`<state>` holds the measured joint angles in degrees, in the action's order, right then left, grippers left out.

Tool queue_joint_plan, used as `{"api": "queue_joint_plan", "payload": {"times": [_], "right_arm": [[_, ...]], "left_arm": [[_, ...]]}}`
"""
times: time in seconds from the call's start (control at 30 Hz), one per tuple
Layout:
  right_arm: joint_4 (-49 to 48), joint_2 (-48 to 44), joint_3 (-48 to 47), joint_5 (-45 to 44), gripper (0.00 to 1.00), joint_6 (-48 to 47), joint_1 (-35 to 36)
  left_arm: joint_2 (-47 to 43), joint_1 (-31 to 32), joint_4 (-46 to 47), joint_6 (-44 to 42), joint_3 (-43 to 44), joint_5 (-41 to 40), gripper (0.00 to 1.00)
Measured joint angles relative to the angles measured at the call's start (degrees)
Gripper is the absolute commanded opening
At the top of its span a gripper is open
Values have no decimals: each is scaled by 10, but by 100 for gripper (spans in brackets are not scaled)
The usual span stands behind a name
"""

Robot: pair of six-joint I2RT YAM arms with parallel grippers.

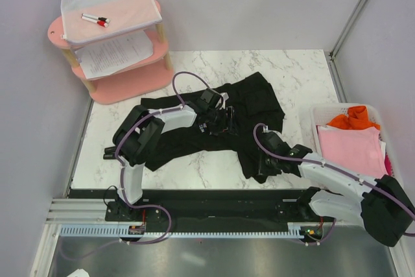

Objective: Fold and stack the t-shirts
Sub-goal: Fold the flattened tshirt in 1/3 of the way

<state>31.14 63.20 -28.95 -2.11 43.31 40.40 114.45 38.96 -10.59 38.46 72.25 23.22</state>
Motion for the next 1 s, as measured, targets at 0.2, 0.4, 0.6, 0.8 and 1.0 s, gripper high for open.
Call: {"api": "queue_joint_plan", "payload": {"times": [0.2, 0.4, 0.6, 0.8, 1.0], "right_arm": [[61, -71, -7, 27, 0, -3, 0], [141, -126, -16, 58, 0, -13, 3], [196, -122, -33, 87, 4, -25, 7], [235, -109, -92, 85, 69, -42, 11], [206, -128, -129, 72, 69, -45, 11]], "left_arm": [[17, -8, -3, 7, 19, 11, 68], [23, -12, -5, 11, 26, 19, 67], [25, -14, -8, 11, 28, 23, 68], [25, -14, -8, 11, 28, 25, 70], [-6, -12, 5, 2, -8, 16, 72]]}}
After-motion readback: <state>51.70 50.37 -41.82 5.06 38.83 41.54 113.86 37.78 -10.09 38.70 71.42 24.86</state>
